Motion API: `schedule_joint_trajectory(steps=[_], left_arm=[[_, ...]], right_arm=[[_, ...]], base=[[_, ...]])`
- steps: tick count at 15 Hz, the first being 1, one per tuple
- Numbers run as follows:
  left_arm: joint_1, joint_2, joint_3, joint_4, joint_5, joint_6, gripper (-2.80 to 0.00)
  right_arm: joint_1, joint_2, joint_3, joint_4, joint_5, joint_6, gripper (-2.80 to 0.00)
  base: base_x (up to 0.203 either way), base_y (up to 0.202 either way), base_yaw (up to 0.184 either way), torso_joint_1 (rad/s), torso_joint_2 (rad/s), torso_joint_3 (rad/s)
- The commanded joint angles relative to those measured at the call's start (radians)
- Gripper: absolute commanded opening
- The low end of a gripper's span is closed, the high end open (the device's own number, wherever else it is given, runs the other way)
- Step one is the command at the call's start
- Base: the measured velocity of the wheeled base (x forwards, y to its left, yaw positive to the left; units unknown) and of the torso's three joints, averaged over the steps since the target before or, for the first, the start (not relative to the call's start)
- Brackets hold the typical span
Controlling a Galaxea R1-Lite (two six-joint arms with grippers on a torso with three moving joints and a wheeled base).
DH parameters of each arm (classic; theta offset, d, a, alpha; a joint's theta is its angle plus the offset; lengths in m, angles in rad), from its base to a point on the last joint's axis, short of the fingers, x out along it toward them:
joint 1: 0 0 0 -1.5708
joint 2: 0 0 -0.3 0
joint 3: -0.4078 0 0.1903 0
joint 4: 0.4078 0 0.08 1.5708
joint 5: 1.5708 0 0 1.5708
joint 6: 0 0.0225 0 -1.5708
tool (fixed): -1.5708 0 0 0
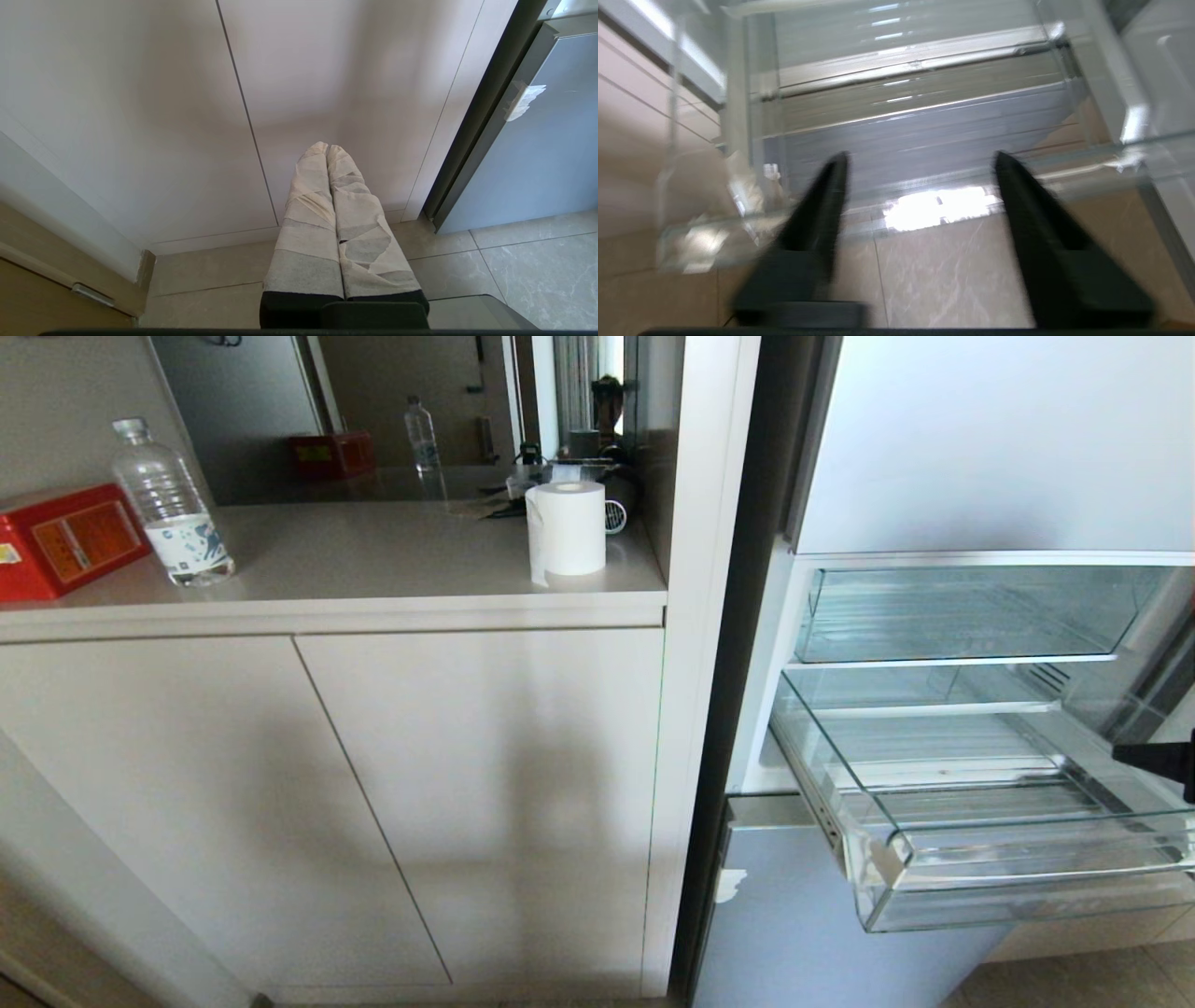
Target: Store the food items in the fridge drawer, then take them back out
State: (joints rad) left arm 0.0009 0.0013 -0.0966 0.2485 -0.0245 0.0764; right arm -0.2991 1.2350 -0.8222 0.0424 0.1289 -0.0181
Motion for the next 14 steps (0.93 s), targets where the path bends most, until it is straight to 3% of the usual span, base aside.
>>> schedule_joint_trajectory(steps=[1, 7, 9, 12, 14], left_arm=[[0.001, 0.0, 0.0, 0.002, 0.0, 0.0, -2.8], [0.001, 0.0, 0.0, 0.002, 0.0, 0.002, -2.8], [0.001, 0.0, 0.0, 0.0, 0.0, 0.001, -2.8], [0.001, 0.0, 0.0, 0.002, 0.0, 0.0, -2.8], [0.001, 0.0, 0.0, 0.002, 0.0, 0.001, -2.8]], right_arm=[[0.0, -0.179, 0.056, -0.001, 0.001, -0.002, -2.8], [0.0, -0.591, 0.232, 0.002, -0.001, 0.003, -2.8], [0.012, -0.73, 0.348, 0.002, 0.007, -0.005, -2.8], [0.16, -0.853, 0.547, 0.006, -0.001, -0.026, -2.8], [0.252, -0.946, 0.656, 0.006, -0.06, -0.067, -2.8]], base=[[0.0, 0.0, 0.0, 0.0, 0.0, 0.0], [0.0, 0.0, 0.0, 0.0, 0.0, 0.0], [0.0, 0.0, 0.0, 0.0, 0.0, 0.0], [0.0, 0.0, 0.0, 0.0, 0.0, 0.0], [0.0, 0.0, 0.0, 0.0, 0.0, 0.0]])
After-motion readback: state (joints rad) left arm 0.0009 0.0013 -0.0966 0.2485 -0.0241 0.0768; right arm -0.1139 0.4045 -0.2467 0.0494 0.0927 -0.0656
